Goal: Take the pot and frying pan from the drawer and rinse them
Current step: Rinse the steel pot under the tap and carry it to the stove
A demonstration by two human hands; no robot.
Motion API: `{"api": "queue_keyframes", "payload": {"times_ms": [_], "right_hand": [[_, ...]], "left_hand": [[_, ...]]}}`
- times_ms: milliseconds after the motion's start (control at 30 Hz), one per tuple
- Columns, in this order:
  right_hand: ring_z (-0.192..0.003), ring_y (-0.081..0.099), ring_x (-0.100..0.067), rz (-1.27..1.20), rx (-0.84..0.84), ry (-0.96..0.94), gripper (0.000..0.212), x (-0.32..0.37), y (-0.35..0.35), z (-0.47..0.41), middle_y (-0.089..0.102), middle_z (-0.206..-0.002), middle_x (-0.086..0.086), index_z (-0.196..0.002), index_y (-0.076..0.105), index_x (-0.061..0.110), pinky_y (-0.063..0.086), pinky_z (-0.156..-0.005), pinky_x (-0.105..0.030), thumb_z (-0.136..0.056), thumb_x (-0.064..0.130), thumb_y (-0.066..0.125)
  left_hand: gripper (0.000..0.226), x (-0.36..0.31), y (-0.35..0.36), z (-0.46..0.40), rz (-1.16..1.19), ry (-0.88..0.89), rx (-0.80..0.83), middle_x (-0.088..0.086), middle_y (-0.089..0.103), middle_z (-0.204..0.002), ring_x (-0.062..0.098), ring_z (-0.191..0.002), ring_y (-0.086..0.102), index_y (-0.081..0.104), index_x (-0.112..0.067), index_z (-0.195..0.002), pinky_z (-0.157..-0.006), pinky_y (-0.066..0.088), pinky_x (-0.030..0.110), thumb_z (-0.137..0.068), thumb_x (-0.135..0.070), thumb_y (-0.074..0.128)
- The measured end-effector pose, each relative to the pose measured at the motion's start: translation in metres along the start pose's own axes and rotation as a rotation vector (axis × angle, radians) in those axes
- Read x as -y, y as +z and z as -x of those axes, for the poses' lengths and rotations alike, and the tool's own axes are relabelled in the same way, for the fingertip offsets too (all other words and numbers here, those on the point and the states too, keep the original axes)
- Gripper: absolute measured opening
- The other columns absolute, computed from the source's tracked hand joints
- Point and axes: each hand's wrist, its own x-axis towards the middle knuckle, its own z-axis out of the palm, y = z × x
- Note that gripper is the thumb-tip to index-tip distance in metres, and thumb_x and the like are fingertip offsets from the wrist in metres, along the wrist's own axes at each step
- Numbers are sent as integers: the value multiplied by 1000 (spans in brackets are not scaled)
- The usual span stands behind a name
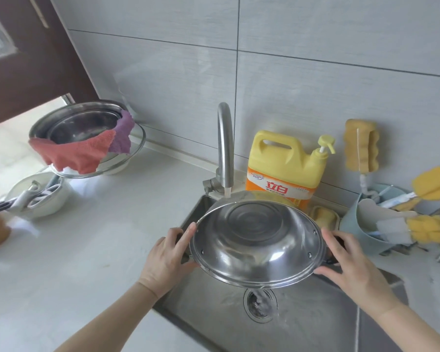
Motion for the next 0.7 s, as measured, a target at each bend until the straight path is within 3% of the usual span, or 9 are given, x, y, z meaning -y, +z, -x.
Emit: {"api": "queue_keyframes", "payload": {"times_ms": [100,233,367,533,700], "right_hand": [[-74,67,-22,-31,13,-57,137,13,15,-16,44,-117,-6,-154,9,38,57,-62,-33,-51,19,96],[-88,62,-22,-51,14,-137,135,30,31,-39,44,-118,-5,-155,7,37,58,-65,-36,-54,19,95],[-98,59,-25,-62,8,-201,130,44,40,-52,46,-120,-8,-155,7,35,60,-64,-41,-58,21,93],[-88,62,-22,-38,7,-169,133,41,32,-42,45,-117,-7,-155,6,35,58,-61,-36,-56,20,94],[-69,63,-16,38,-9,-53,137,24,8,-14,44,-115,-5,-155,8,37,51,-54,-27,-50,23,96]], "left_hand": [[114,18,-12,16,9,-65,33,4,47,-99,27,-54,56,24,-28,-147,-48,53,35,-56,-51,89],[84,37,-31,35,19,-138,28,1,45,-99,18,-55,61,26,-29,-145,-52,53,35,-78,-73,50],[80,46,-44,45,13,-163,1,0,46,-100,9,-55,61,26,-26,-147,-52,52,32,-86,-76,36],[81,43,-42,40,2,-149,3,2,46,-101,16,-57,62,24,-30,-147,-53,54,36,-84,-77,39],[102,14,-28,17,-1,-40,-18,3,45,-100,25,-54,57,17,-32,-152,-50,52,36,-70,-61,70]]}}
